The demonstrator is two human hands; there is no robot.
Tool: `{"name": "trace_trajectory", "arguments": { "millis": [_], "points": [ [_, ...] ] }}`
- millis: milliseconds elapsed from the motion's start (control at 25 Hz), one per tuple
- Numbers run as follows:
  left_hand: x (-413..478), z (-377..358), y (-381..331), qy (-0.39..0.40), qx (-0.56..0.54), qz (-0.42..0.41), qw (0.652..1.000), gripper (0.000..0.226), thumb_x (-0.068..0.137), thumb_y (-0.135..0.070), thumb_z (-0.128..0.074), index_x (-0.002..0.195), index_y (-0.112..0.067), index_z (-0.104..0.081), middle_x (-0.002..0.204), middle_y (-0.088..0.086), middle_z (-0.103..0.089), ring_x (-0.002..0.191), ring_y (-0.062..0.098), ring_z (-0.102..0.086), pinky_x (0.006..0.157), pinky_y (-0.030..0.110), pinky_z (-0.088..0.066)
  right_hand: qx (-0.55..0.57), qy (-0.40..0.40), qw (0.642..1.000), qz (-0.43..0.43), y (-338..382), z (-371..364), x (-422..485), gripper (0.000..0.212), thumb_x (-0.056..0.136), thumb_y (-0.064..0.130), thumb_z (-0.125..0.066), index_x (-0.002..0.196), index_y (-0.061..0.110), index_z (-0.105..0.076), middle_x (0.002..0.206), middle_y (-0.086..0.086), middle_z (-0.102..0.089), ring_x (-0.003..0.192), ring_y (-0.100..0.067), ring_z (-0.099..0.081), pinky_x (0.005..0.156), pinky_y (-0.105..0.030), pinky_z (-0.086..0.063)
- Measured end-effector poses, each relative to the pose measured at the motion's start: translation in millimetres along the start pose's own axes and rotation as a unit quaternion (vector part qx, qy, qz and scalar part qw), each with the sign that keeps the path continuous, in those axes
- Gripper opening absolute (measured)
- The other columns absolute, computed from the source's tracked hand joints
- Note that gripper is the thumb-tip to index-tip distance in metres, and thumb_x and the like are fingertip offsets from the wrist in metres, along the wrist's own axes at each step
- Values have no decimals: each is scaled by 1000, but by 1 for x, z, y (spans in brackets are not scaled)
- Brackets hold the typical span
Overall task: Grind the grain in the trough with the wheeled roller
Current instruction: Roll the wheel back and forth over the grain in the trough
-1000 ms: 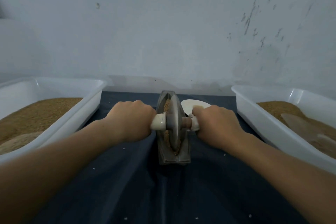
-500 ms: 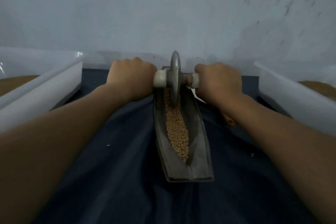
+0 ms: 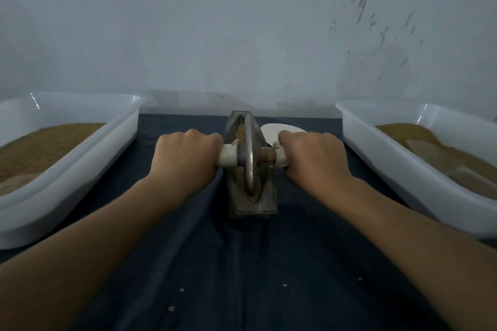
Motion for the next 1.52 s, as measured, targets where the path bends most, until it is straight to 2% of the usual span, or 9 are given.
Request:
{"name": "trace_trajectory", "arguments": {
  "millis": [160, 320, 480, 840, 1040, 1160, 1280, 1360, 1520],
  "points": [
    [7, -21, 8, -31, -32, 43, 998, 33, 70, -19, -71, 64, -20, -39, 49, -3, -32, 39, 16, -20, 47, 20, -12, -5, -30, 1000, 6, 5, -11, 22, 28, 64, 17, -77, 70, 22, -50, 58, 1, -56, 47, -24, -37, 52, -27, -16],
    [37, -46, 12, -60, -21, 60, 996, 31, 71, -12, -70, 62, -17, -41, 48, 1, -39, 39, 14, -19, 49, 20, -12, -9, -46, 998, -29, -2, -51, 53, 12, 80, 26, -70, 80, 21, -59, 64, -1, -61, 54, -28, -54, 50, -28, -22],
    [59, -52, 12, -77, -6, 59, 995, 28, 68, -11, -72, 64, -18, -46, 49, 6, -47, 42, 19, -26, 50, 19, -12, 7, -57, 997, -42, -7, -67, 62, 12, 83, 29, -68, 86, 21, -60, 70, -2, -64, 58, -30, -57, 50, -28, -17],
    [4, -6, 0, -15, -7, 26, 1000, 33, 71, -14, -70, 66, -19, -37, 49, -3, -41, 40, 18, -26, 46, 23, -12, 66, -55, 996, -32, 3, 2, 2, 25, 71, 10, -77, 89, 16, -60, 78, -5, -62, 68, -31, -56, 65, -36, -31],
    [7, 15, -8, -55, 22, -6, 998, 35, 61, -11, -70, 63, -18, -36, 47, -2, -36, 41, 18, -20, 50, 22, -5, 75, -37, 996, -40, -3, -4, -25, 25, 81, 18, -71, 102, 19, -59, 95, -2, -62, 80, -27, -53, 68, -36, -29],
    [24, -13, -4, -66, 19, 11, 998, 34, 65, -10, -68, 63, -18, -36, 48, 3, -43, 38, 22, -35, 52, 22, -5, 71, -47, 996, -38, -3, -21, -7, 20, 81, 16, -68, 96, 17, -55, 90, -5, -60, 77, -30, -53, 67, -36, -27],
    [44, -46, 7, -58, 2, 38, 998, 22, 73, -12, -69, 68, -17, -49, 54, 9, -53, 44, 32, -53, 50, 21, -10, 49, -43, 998, -14, -1, -42, 33, 18, 82, 14, -65, 98, 15, -55, 92, -10, -62, 81, -34, -56, 69, -38, -29],
    [55, -59, 14, -57, -13, 61, 996, 18, 74, -13, -70, 71, -17, -53, 56, 10, -52, 44, 30, -50, 49, 21, -12, 42, -45, 998, -10, -2, -55, 60, 17, 82, 11, -63, 97, 15, -56, 90, -10, -61, 80, -35, -57, 69, -37, -28],
    [56, -64, 21, -69, -34, 95, 992, 23, 75, -17, -70, 68, -18, -48, 52, 5, -41, 42, 16, -21, 49, 21, -13, 33, -76, 996, -13, -2, -58, 73, 21, 74, 9, -65, 90, 19, -57, 85, -3, -61, 77, -31, -56, 71, -36, -23]
  ]
}}
Point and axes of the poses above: each hand's wrist, its own x-axis towards the middle knuckle, its own z-axis out of the back of the hand, y = z × x, the point moved 10 cm from there along x, towards the middle knuckle
